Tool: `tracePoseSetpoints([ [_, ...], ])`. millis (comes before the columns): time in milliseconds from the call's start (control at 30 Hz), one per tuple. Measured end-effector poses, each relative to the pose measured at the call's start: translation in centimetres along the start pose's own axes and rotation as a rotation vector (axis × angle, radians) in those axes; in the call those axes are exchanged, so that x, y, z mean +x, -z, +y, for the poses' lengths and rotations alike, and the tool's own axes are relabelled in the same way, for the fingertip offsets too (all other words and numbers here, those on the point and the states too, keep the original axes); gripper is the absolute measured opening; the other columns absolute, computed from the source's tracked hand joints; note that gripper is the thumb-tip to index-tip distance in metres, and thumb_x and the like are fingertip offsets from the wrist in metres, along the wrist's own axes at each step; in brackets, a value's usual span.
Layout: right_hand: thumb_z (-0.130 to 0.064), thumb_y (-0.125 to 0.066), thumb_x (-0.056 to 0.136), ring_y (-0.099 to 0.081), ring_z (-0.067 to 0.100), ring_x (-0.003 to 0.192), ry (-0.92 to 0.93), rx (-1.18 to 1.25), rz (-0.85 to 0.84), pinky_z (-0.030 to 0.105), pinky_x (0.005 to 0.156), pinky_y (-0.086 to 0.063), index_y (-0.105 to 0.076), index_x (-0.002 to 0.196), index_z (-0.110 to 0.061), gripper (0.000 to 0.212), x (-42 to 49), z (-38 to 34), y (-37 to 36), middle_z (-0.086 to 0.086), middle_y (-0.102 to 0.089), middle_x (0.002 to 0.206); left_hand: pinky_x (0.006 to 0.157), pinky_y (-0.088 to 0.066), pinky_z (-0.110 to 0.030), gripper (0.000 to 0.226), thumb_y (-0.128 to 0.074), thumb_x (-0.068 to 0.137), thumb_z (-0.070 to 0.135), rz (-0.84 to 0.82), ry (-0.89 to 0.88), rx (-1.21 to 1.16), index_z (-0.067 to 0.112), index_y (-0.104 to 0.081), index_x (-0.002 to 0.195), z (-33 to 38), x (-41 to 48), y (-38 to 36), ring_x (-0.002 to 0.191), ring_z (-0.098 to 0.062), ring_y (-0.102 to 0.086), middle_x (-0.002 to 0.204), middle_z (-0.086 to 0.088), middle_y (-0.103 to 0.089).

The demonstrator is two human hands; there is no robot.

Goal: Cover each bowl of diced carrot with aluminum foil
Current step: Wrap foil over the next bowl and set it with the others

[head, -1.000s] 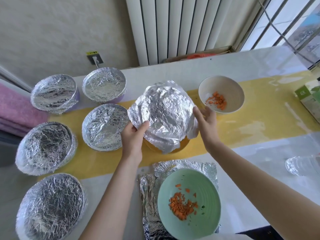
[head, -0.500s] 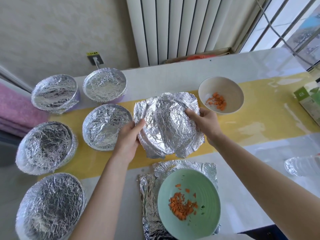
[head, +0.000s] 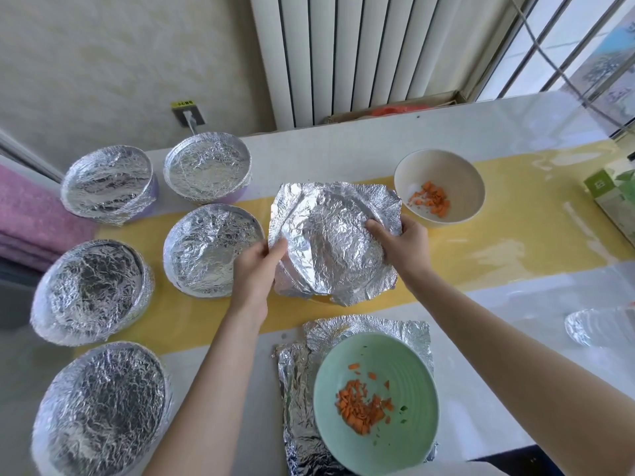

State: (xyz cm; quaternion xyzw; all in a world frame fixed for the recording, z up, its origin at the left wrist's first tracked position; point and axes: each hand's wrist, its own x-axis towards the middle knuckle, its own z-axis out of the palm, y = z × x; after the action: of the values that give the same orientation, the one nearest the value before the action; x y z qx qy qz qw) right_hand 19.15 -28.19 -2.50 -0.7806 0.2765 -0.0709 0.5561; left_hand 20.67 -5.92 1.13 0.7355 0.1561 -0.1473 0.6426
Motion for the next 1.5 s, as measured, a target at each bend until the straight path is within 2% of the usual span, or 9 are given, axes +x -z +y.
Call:
tracePoseSetpoints([
  [200, -0.052, -0.072, 0.073, -0.025, -0.004, 0.061, -0.007, -0.066, -0.003, 0.015, 0.052, -0.021, -0.029, 0.069, -0.035, 0.047, -0.4, 0.5, -0.8, -0.017, -0.031, 0.068, 0.048, -0.030, -0.017, 0.007, -0.057, 0.088, 0.013, 0.265, -0.343, 0.395, 0.010, -0.051, 0.088, -0.2, 0.1, -1.1, 0.058, -0.013, -0.036, 0.072, 0.000, -0.045],
  [367, -0.049, -0.068, 0.079, -0.021, 0.000, 0.056, 0.043, -0.134, -0.032, 0.018, 0.048, -0.019, -0.023, 0.066, -0.030, 0.050, -0.9, -0.3, -0.2, -0.013, -0.025, 0.063, 0.054, -0.021, -0.029, 0.038, -0.061, 0.086, 0.037, 0.149, -0.250, 0.335, 0.015, -0.041, 0.063, 0.0, 1.2, -0.4, 0.055, -0.018, -0.030, 0.059, 0.000, -0.037],
  [600, -0.037, -0.067, 0.084, -0.032, 0.013, 0.052, 0.073, -0.046, -0.074, 0.029, 0.050, -0.026, -0.043, 0.062, -0.008, 0.044, -1.1, -0.4, 0.1, -0.001, -0.037, 0.053, 0.055, -0.016, -0.029, 0.050, -0.067, 0.084, 0.027, 0.087, -0.325, 0.432, 0.016, -0.027, 0.056, 0.7, 2.0, -0.3, 0.052, -0.017, -0.019, 0.052, 0.000, -0.024],
  [733, -0.038, -0.066, 0.084, -0.043, 0.022, 0.045, 0.052, -0.102, -0.031, 0.044, 0.045, -0.042, -0.051, 0.071, 0.001, 0.044, -0.9, -0.5, -0.2, 0.000, -0.042, 0.049, 0.055, -0.030, -0.025, 0.021, -0.066, 0.083, 0.020, 0.108, -0.256, 0.379, 0.013, -0.055, 0.067, 0.5, 1.9, -0.7, 0.054, -0.016, -0.040, 0.058, 0.002, -0.048],
  [933, -0.042, -0.064, 0.084, -0.040, 0.022, 0.051, 0.025, -0.113, -0.018, 0.043, 0.046, -0.037, -0.050, 0.080, 0.009, 0.053, -0.7, 0.2, -0.1, 0.011, -0.043, 0.059, 0.056, -0.020, -0.028, 0.035, -0.058, 0.090, 0.027, -0.011, -0.011, 0.237, 0.013, -0.039, 0.065, 1.3, 1.5, -0.7, 0.056, -0.014, -0.026, 0.060, -0.001, -0.030],
  [1100, -0.045, -0.063, 0.084, -0.038, 0.019, 0.055, 0.023, -0.216, -0.011, 0.030, 0.052, -0.029, -0.046, 0.070, 0.002, 0.052, -0.8, 0.9, 0.2, 0.011, -0.044, 0.060, 0.091, -0.028, -0.031, 0.015, -0.063, 0.087, 0.028, -0.087, 0.190, 0.142, 0.018, -0.056, 0.078, 1.8, 1.3, -0.8, 0.093, -0.008, -0.040, 0.092, 0.008, -0.047],
  [1267, -0.050, -0.056, 0.088, -0.049, 0.027, 0.053, 0.045, -0.371, -0.027, 0.034, 0.049, -0.035, -0.039, 0.067, -0.013, 0.046, -1.1, 1.1, -0.2, 0.007, -0.049, 0.055, 0.054, -0.024, -0.027, 0.030, -0.058, 0.089, 0.020, 0.018, -0.137, 0.432, 0.008, -0.046, 0.065, -0.3, 2.0, -0.7, 0.051, -0.014, -0.028, 0.057, 0.000, -0.035],
  [1400, -0.048, -0.047, 0.093, -0.048, 0.028, 0.063, 0.072, -0.509, -0.030, 0.035, 0.049, -0.034, -0.043, 0.078, -0.007, 0.044, -1.2, 0.7, -0.7, 0.004, -0.050, 0.064, 0.070, -0.038, -0.029, 0.036, -0.046, 0.097, 0.028, 0.215, -0.349, 0.755, -0.004, -0.058, 0.106, -1.8, 2.1, -1.5, 0.088, -0.023, -0.054, 0.099, -0.012, -0.060],
  [1500, -0.043, -0.040, 0.097, -0.039, 0.024, 0.066, 0.109, -0.589, -0.030, 0.033, 0.051, -0.022, -0.036, 0.081, -0.011, 0.036, -1.2, 0.6, -0.9, -0.003, -0.037, 0.066, 0.065, -0.034, -0.026, 0.032, -0.035, 0.101, 0.025, 0.253, -0.342, 0.814, 0.001, -0.052, 0.112, -2.3, 1.6, -2.0, 0.082, -0.014, -0.045, 0.113, -0.011, -0.054],
])
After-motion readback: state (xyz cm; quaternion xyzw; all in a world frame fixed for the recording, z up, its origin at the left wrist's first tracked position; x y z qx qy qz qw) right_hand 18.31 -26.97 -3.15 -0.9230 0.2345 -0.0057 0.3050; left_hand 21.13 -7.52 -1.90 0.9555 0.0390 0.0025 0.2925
